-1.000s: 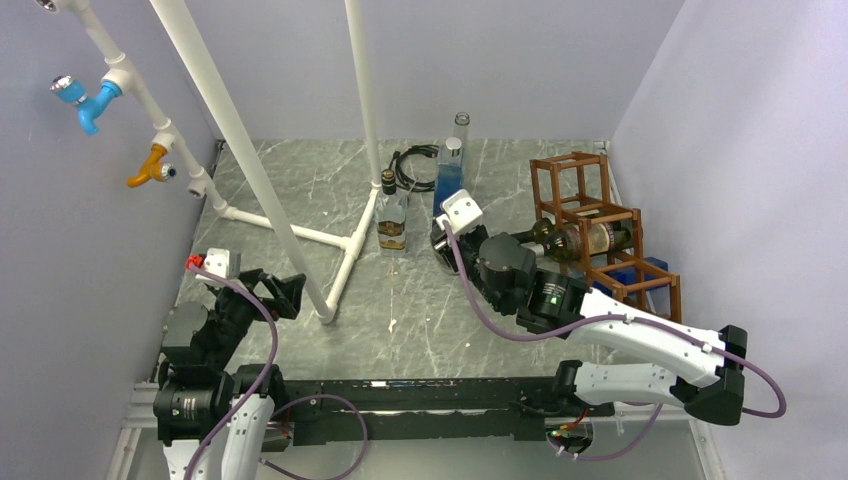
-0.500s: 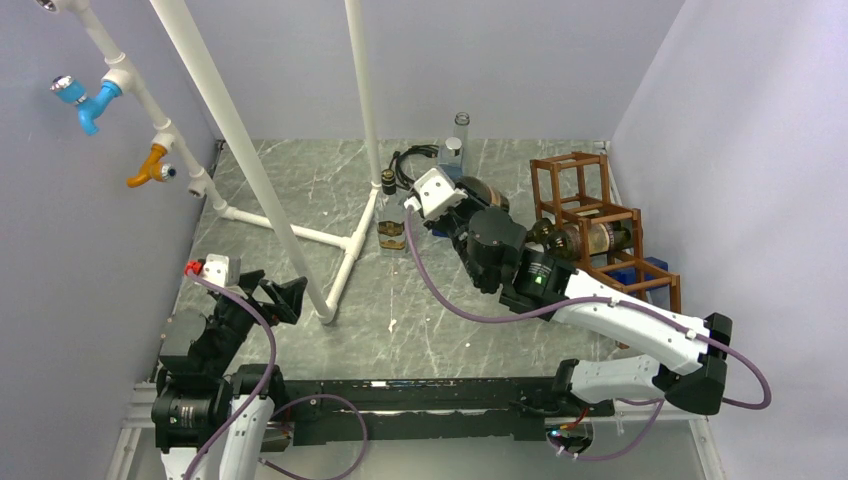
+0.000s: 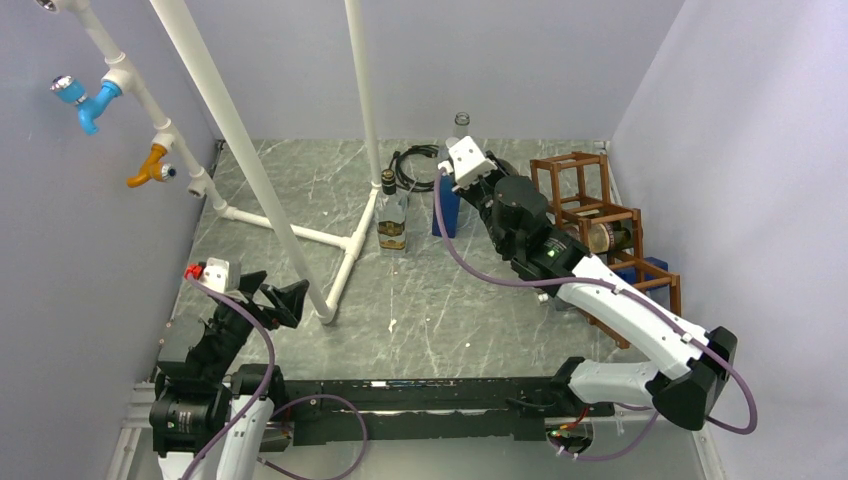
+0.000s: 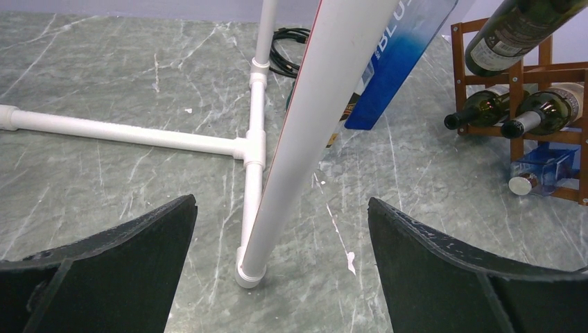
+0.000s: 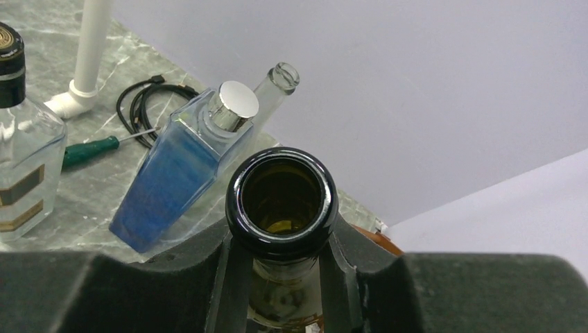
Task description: Put the wine bottle on the wine rack
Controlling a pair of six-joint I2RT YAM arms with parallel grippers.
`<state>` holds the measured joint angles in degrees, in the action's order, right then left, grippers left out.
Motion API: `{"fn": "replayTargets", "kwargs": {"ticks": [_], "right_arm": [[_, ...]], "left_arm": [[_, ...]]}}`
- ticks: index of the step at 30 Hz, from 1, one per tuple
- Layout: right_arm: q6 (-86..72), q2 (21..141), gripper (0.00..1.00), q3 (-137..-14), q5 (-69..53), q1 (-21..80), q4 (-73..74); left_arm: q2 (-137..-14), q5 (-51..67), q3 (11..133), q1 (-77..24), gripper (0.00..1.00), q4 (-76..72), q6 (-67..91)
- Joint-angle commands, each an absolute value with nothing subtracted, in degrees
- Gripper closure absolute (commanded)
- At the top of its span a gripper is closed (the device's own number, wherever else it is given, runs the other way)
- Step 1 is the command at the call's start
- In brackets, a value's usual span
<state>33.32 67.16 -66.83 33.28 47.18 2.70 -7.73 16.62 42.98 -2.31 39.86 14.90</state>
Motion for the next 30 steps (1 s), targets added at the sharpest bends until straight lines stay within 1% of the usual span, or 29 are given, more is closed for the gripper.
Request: {"fn": "replayTargets", "kwargs": {"ticks": [1,12,22,30], "right_arm": [[39.2,68.66,1.0,-69.15,27.65,44.87,-2.79],[52.71,72.42,1.0,-67.71,23.11,41.08,-0.53],[59.75,74.64,1.0,-65.33,20.22,39.32,1.26],[65.65,74.44,1.0,-62.52,21.41,38.98,2.49]], "left_arm": [[-6.93,16.4,42.98,-2.89,0.0,37.27,15.56],[-6.36,16.17,42.89,-3.77,0.0,37.18,15.57],[-6.28,15.96,43.02,-4.31,0.01,37.46,15.59],[-6.42,15.91,43.07,-4.31,0.01,37.48,15.56]]}}
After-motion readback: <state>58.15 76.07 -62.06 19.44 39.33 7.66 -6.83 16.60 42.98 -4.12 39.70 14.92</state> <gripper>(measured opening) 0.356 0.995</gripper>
